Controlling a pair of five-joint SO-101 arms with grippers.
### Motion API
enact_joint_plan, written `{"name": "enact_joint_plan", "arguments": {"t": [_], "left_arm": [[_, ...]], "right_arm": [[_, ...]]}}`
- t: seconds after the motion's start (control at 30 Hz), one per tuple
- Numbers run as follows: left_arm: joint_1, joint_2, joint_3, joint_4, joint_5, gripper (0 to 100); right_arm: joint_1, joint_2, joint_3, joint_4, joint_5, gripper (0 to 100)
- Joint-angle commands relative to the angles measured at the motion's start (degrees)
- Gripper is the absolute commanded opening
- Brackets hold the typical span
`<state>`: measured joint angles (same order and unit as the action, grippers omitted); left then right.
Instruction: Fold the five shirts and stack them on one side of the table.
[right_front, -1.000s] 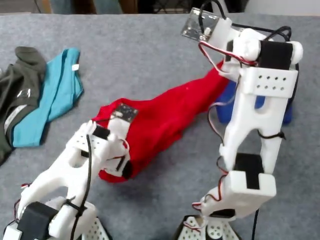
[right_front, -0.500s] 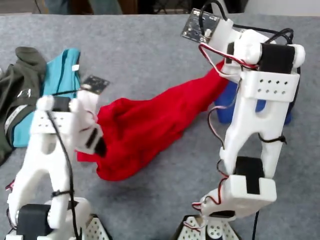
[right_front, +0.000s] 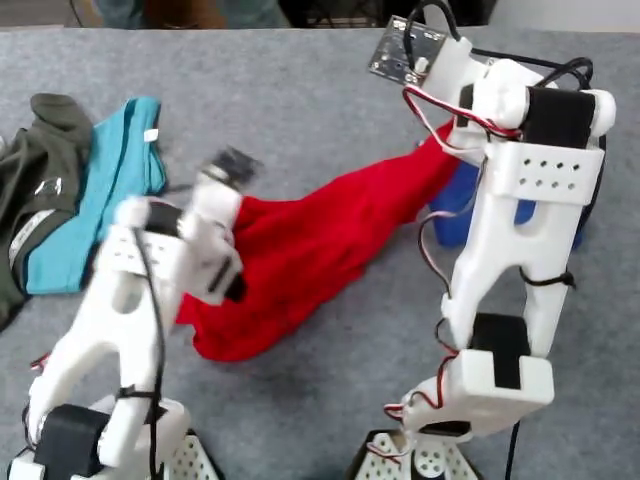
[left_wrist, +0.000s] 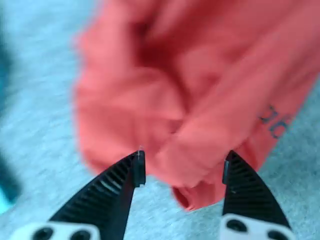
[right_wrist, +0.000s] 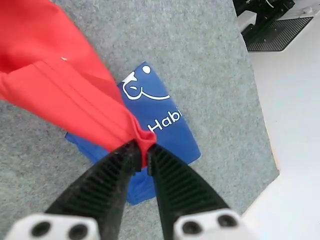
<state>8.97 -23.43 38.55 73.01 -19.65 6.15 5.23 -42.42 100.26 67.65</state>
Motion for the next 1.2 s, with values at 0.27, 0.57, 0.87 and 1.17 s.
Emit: {"name": "enact_joint_plan", "arguments": {"t": [0.27, 0.57, 0.87, 1.17], "left_arm": [[7.2, -1.3, 12.5, -5.9, 1.1, 27], [27.3, -1.5, 12.4, 1.8, 7.1, 27], [37.3, -1.5, 2.6, 7.4, 7.1, 27], [17.2, -1.5, -4.2, 7.2, 6.6, 27]], "right_arm": [[0.8, -2.4, 0.2, -1.1, 0.7, 1.5], [3.5, -2.4, 0.0, -1.1, 0.7, 1.5], [7.6, -2.5, -0.3, -2.1, 0.7, 1.5], [9.1, -2.5, -0.9, -2.2, 0.7, 1.5]]}}
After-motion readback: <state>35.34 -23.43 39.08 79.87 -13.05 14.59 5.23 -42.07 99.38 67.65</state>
